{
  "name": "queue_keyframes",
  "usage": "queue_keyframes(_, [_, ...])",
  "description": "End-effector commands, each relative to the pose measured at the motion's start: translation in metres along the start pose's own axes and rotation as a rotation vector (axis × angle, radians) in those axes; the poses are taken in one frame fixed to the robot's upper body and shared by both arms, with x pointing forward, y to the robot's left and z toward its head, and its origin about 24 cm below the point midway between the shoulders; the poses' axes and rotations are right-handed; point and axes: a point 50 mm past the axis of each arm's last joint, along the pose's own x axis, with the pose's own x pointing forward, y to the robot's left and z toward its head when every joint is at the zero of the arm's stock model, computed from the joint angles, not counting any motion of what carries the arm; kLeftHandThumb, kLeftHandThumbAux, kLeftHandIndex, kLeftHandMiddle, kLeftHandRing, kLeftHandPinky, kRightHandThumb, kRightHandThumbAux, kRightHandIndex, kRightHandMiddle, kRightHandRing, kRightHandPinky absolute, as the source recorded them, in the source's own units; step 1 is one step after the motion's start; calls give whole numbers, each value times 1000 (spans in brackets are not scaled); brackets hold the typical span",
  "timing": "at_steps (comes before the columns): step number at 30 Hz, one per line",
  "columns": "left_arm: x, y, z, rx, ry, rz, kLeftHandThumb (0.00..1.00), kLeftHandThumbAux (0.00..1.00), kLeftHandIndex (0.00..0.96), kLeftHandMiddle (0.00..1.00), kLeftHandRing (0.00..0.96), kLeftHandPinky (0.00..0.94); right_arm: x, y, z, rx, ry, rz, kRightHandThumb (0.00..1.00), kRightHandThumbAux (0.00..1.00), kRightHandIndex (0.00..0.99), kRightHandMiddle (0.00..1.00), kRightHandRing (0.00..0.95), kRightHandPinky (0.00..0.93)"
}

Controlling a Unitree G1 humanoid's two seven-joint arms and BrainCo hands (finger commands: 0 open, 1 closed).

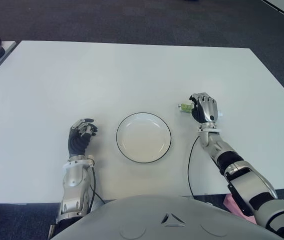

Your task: Put the toothpaste on the table into the plate.

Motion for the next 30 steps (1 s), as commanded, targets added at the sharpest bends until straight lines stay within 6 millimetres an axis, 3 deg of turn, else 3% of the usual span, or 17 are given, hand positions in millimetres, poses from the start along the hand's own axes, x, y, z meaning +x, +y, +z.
queue_keyframes(1, [1,-2,-3,2,13,2,696,723,433,604,582,563,3,-3,9,48,-30,-53,854,678,431,479,751,781])
queue_keyframes(15, [0,-4,-2,9,6,4,694,724,434,601,572,557,13,-17,36,167,-100,-97,849,682,390,527,832,835])
queue_keyframes(18, [0,-4,-2,6,15,12,694,724,434,602,576,558,14,-27,36,179,-120,-23,850,681,393,534,833,833])
queue_keyframes(23, [-1,-5,-1,6,16,17,694,724,433,607,586,569,15,-43,29,154,-156,170,851,671,411,550,766,746])
queue_keyframes(25, [-1,-6,-1,8,16,18,695,725,433,610,589,572,15,-45,25,145,-161,254,848,671,423,507,632,640])
queue_keyframes(26, [-1,-6,-1,10,15,17,695,725,433,611,591,573,14,-49,20,119,-177,342,801,682,421,435,521,549])
queue_keyframes(27, [-1,-6,-1,12,15,16,695,725,433,611,590,568,13,-52,16,100,-187,399,735,567,294,310,369,408])
queue_keyframes(30, [-2,-7,-1,14,16,15,695,725,433,610,586,561,12,-58,10,40,-224,529,648,431,131,150,176,224])
